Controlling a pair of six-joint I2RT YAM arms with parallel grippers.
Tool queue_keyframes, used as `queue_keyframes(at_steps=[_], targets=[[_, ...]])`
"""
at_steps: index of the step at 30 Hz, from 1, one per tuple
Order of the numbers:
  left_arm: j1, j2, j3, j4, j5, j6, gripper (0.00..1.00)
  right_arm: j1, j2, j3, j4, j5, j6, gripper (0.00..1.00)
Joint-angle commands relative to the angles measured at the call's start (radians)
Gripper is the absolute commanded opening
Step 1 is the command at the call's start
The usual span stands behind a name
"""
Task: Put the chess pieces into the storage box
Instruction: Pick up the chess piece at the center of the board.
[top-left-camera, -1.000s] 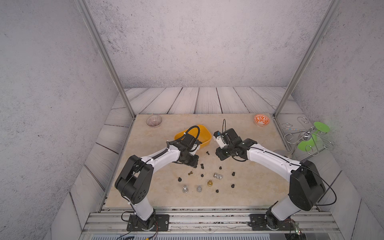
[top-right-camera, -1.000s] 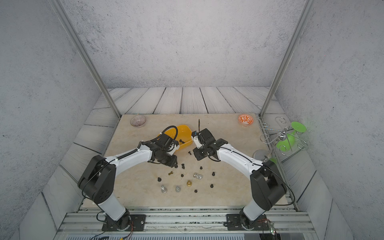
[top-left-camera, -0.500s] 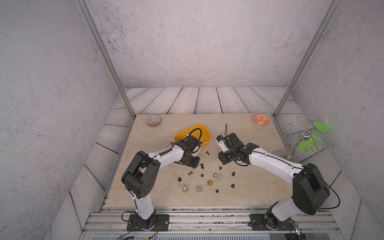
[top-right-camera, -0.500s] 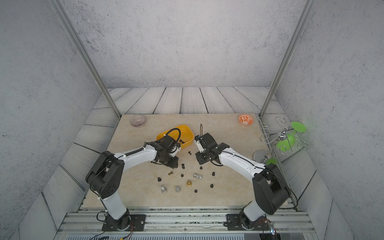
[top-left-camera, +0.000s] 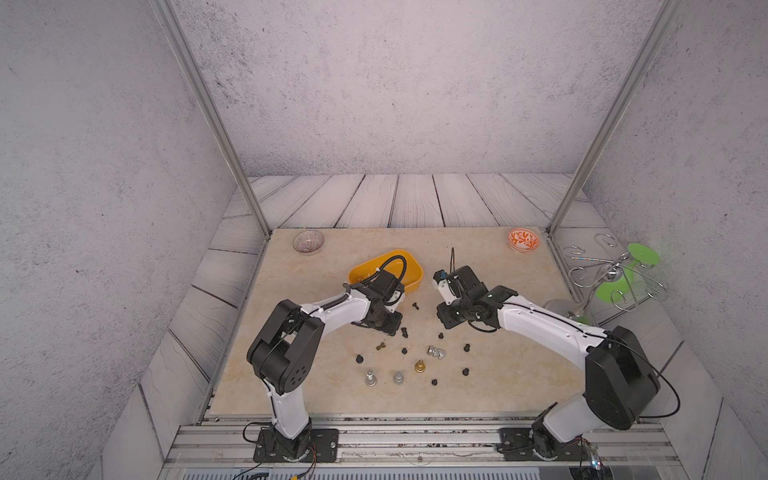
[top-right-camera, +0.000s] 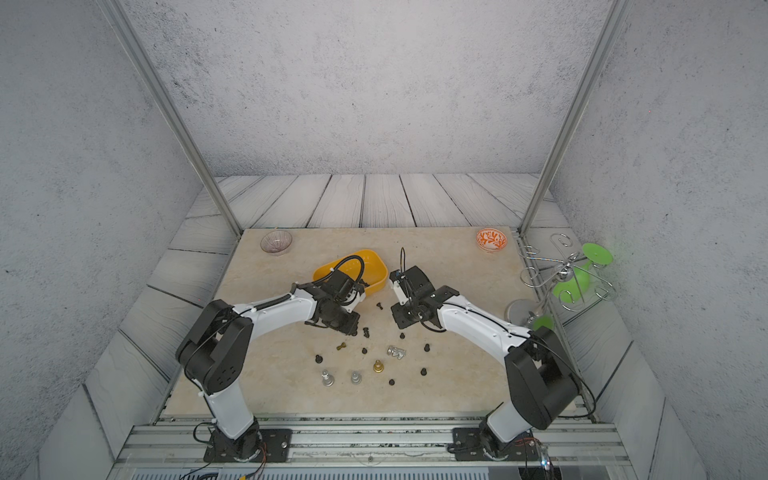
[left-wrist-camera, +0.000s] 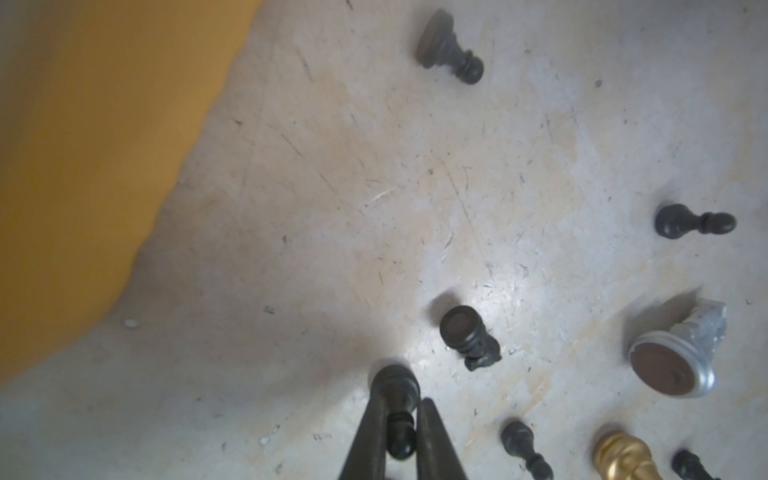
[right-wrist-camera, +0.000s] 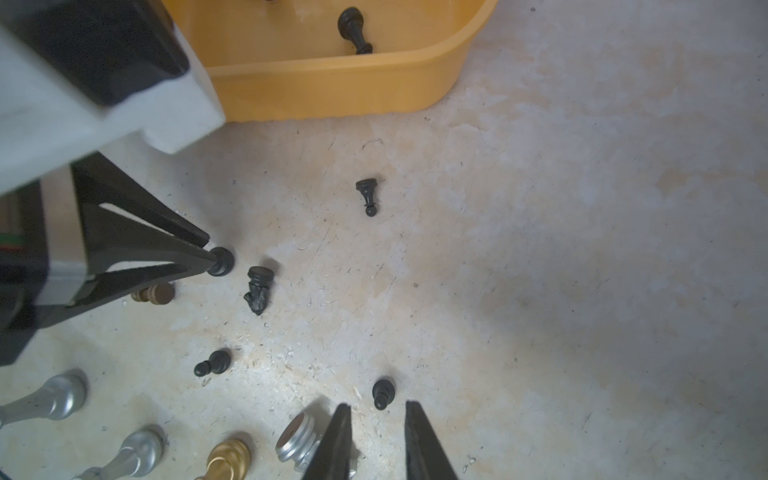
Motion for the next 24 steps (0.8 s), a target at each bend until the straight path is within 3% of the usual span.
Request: queue_keyframes(at_steps=[1, 17, 24], targets=[[-0.010, 0.004, 0.008, -0.015, 0.000, 0.014, 0.09, -0.004, -0.048, 0.013, -0.013, 0.016, 0.013, 0.25], [-0.005, -0.124, 0.100, -0.105, -0.072, 0.046, 0.07, -0.004, -0.066, 0.018, -0.027, 0.026, 0.013, 0.25], [0.051, -0.126, 0.176, -0.115, -0.108, 0.082, 0.07, -0.004, -0.077, 0.007, -0.020, 0.028, 0.022, 0.25]])
